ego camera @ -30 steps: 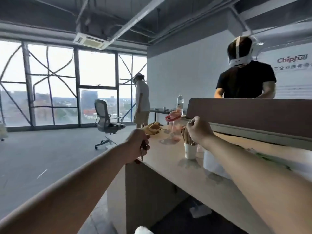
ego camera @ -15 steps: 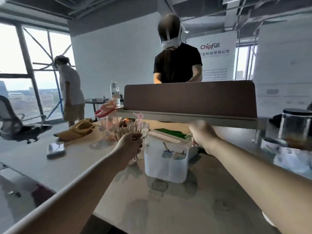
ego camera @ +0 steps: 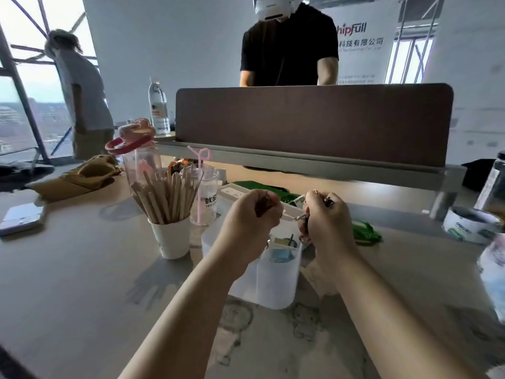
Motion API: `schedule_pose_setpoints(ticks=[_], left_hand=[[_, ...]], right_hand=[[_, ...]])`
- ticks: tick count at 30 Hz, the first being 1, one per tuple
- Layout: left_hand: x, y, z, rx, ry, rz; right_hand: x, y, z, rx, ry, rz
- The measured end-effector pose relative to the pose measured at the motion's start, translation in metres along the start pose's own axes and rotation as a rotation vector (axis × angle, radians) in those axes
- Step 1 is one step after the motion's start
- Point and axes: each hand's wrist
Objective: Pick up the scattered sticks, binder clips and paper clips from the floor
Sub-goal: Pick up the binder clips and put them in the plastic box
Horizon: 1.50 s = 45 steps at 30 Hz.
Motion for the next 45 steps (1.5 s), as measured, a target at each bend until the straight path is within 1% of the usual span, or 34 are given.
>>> schedule_pose_setpoints(ticks=[3,6,10,13,15,20,27,31,36,41,45], left_hand=[[-0.004,0.0,-0.005,-0.11,-0.033,0.255],[-0.006,0.0,-0.008,-0.181,-0.018,0.42],[-0.004,0.0,-0.005,-0.153,0.057,0.401],[-0.002,0.0,-0.008,-0.124,0.004,0.306],[-0.002,0.0,-0.01,-0.151,-0.011,0.298],[-0.005,-0.001,-0.011,-0.205,0.041,0.274],[-0.006,-0.006,-0.013,-0.185,-0.035,0.324],[-0.002,-0.003,-0.016,-0.24,-0.041,0.449],[0.006,-0.003,-0.015,-0.228,-0.037,0.403],[0.013,0.001,-0.017,-0.285,-0.089,0.54],[0.021,0.001,-0.013,-0.191,-0.083,0.564]], right_hand=[[0.009,-0.003,0.004,-0.087,0.053,0.055],[0.006,-0.004,0.005,-0.091,0.065,0.063],[-0.004,0.0,0.002,-0.037,0.028,0.063],[-0.007,0.0,0.005,-0.014,0.021,0.084],[-0.008,0.0,0.009,-0.026,0.036,0.092],[-0.01,-0.002,0.017,-0.1,0.061,0.165],[-0.007,-0.002,0.021,-0.14,0.1,0.231],[-0.004,-0.003,0.023,-0.158,0.107,0.241],[-0.002,-0.005,0.026,-0.14,0.048,0.196],[-0.002,-0.009,0.026,-0.116,0.015,0.155],[-0.003,-0.01,0.023,-0.117,-0.011,0.139]])
Point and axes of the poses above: each hand's wrist, its own z-axis towards the middle knuckle, its own x-axis out of the back of the hand, y = z × x, and after that the axes turned 10 degrees about y, right-handed
